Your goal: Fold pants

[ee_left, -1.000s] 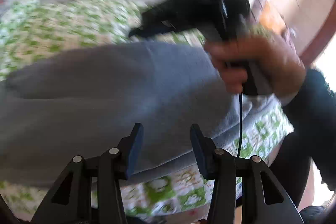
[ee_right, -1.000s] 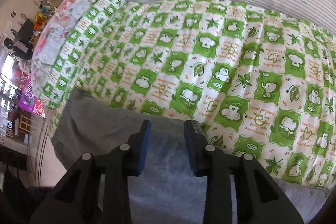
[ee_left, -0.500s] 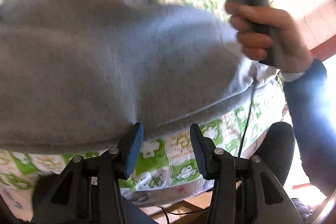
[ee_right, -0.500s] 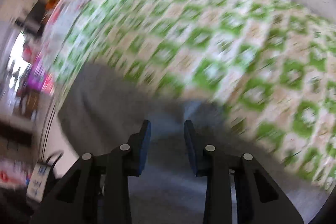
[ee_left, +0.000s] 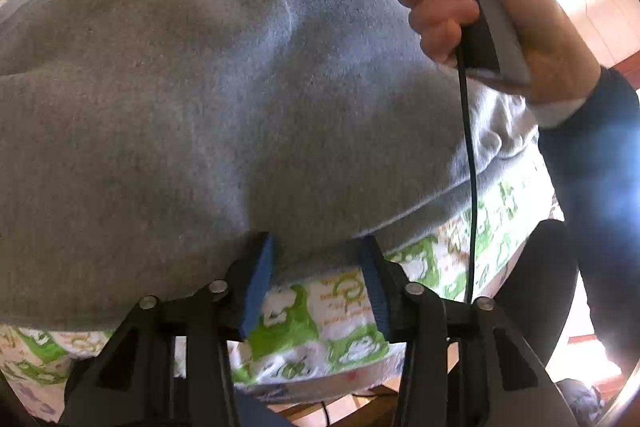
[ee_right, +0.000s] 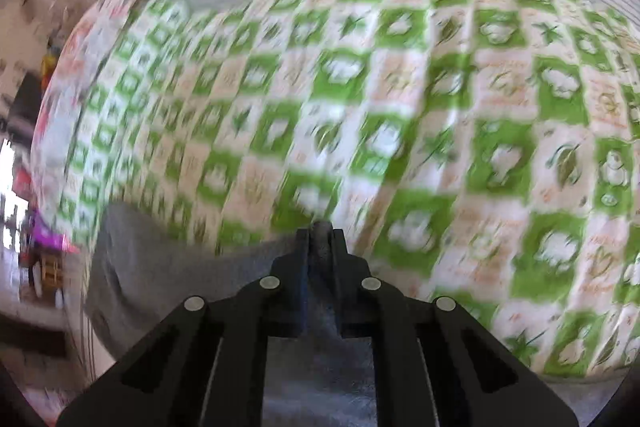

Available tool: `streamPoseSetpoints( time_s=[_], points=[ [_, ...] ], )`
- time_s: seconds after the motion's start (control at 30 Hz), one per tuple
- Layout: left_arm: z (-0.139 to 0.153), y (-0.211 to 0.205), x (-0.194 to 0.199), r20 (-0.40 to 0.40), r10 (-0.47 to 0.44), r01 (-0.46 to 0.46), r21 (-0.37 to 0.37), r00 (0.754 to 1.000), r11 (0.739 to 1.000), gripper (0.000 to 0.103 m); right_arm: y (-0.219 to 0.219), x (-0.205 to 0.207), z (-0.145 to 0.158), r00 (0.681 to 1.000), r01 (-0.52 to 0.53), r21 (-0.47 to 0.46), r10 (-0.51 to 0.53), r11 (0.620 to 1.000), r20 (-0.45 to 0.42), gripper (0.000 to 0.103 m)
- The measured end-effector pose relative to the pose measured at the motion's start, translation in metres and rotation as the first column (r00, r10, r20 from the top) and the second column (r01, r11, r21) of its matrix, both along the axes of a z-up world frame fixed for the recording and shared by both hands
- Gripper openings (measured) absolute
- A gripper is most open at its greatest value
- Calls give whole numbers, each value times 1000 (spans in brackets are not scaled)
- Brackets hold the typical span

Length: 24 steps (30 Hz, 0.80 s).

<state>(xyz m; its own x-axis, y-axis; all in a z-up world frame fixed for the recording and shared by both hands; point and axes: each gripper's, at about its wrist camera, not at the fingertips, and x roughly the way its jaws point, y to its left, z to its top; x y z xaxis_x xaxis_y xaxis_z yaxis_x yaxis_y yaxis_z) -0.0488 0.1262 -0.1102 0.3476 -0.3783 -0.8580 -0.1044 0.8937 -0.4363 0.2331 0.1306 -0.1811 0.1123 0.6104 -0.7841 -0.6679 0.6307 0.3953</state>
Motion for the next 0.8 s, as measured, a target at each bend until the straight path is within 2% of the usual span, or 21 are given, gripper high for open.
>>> streamPoseSetpoints(
  time_s=[0.07, 0.13, 0.23, 0.3, 0.5, 0.67, 0.8],
  points=[
    [3, 2, -6, 2, -5, 5, -1, 1000, 1000, 40, 0, 2, -1, 1000, 2, -2, -2, 1000, -24, 12],
    [7, 5, -11, 10, -6, 6, -12, 1000, 1000, 40, -10, -4, 6, 1000, -8, 39, 9, 999, -27, 15],
    [19, 6, -13, 29, -14, 13, 5, 999, 1000, 40, -49, -17, 21, 1000, 11, 94, -9, 995, -21, 35],
    [28, -2, -10, 51, -28, 27, 18, 998, 999, 41, -84, -29, 30, 999, 35, 117, -36, 993, 4, 39],
    [49, -32, 8, 105, -118, 110, 75, 988, 991, 43, -190, -74, 31, 992, 120, 126, -125, 985, 31, 39],
    [50, -69, 29, 105, -207, 196, 109, 973, 975, 43, -271, -109, 31, 970, 203, 36, -206, 979, 131, 39],
    [48, -101, 47, 102, -273, 254, 167, 956, 953, 43, -322, -115, 31, 949, 264, -15, -257, 964, 180, 39]
  ],
)
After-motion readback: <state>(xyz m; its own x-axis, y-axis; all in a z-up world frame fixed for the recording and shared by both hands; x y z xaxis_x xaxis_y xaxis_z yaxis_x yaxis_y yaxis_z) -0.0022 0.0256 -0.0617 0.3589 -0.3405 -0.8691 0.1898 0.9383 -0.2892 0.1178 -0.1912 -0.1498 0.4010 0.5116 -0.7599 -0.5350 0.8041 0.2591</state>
